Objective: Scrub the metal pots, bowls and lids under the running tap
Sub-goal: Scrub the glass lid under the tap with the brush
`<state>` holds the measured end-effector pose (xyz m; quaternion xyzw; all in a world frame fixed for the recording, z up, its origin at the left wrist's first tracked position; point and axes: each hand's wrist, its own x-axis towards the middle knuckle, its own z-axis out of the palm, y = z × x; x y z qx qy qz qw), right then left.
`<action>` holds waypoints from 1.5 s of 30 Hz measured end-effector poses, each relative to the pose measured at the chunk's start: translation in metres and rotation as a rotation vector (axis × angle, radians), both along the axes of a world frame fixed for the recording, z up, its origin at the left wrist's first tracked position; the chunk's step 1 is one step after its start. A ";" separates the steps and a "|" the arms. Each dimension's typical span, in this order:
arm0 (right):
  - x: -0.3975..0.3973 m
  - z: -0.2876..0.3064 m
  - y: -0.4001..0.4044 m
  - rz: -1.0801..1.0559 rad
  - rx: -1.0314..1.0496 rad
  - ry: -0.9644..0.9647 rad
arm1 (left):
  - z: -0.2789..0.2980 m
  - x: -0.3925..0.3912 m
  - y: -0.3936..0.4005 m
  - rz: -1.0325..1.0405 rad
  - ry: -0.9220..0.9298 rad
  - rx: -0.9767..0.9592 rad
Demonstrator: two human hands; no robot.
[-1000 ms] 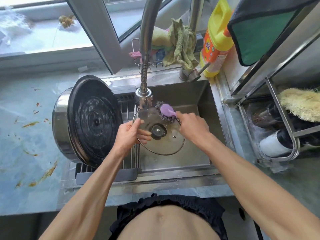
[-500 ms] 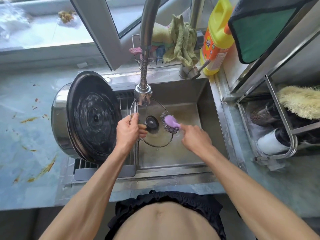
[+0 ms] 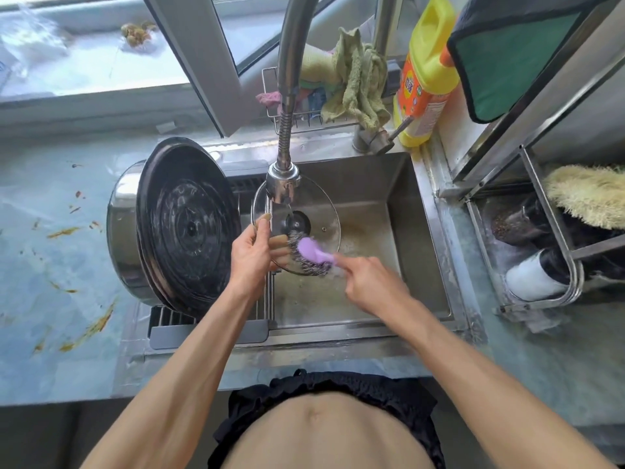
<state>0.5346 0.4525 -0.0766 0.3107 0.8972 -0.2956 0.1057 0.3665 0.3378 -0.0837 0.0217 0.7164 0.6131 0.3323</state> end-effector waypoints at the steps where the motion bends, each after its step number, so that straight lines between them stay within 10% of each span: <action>1: 0.002 -0.001 0.009 -0.003 0.035 -0.027 | 0.000 0.000 -0.001 -0.010 -0.017 0.017; 7: -0.018 0.009 -0.011 0.093 -0.010 0.183 | 0.002 0.004 -0.007 -0.016 -0.085 0.030; 45: -0.049 0.000 0.044 0.079 0.266 -0.022 | -0.034 -0.003 -0.009 -0.181 -0.409 0.171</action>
